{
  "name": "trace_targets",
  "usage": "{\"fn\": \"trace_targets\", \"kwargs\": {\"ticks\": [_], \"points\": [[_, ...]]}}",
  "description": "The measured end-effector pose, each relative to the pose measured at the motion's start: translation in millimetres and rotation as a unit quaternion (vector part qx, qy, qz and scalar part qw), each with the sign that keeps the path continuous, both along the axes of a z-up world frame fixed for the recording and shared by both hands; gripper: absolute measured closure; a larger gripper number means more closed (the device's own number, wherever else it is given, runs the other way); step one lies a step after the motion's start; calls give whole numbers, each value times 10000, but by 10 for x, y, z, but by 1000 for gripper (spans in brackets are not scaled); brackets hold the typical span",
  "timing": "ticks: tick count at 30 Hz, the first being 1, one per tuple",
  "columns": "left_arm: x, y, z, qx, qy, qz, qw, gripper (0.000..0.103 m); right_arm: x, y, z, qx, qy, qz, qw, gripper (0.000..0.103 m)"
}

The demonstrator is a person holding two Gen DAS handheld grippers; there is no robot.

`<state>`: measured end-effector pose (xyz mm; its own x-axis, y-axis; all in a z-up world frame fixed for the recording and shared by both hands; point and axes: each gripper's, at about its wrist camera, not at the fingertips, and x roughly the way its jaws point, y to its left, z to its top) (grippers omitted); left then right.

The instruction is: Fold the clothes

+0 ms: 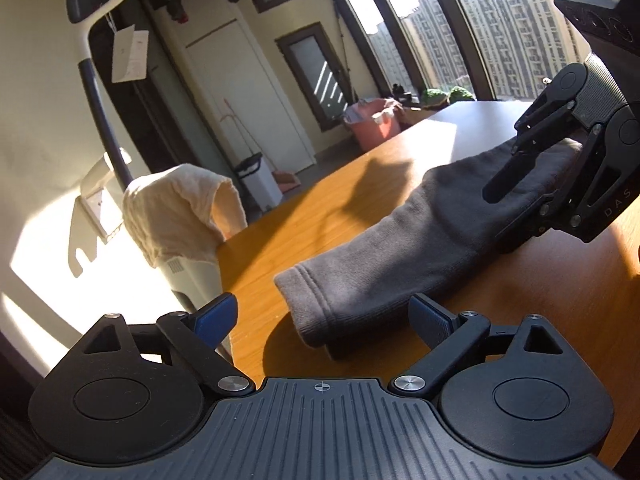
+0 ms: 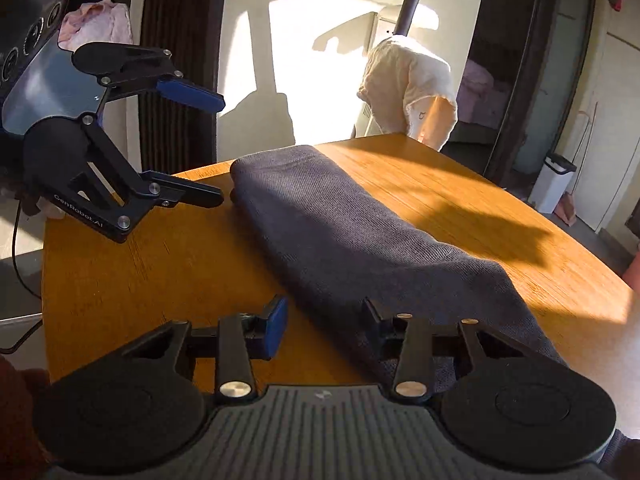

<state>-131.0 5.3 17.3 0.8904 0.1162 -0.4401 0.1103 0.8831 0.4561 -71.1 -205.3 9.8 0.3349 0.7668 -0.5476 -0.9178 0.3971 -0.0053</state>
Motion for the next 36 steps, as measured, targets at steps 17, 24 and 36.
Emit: {"fn": "trace_targets", "kwargs": {"ticks": [17,24,36], "points": [[662,-95,-240,500,-120,20,9987,32,247,-1046,212,294,-164,-2372,9709,60],[540,-116,-159,299,-274,-64,9992,58,377,-1953,123,325,-101,-4005,9157,44],[1270,188,190,-969,-241,480,9938,64,1649,-1787,499,741,-36,-4114,9084,86]]}}
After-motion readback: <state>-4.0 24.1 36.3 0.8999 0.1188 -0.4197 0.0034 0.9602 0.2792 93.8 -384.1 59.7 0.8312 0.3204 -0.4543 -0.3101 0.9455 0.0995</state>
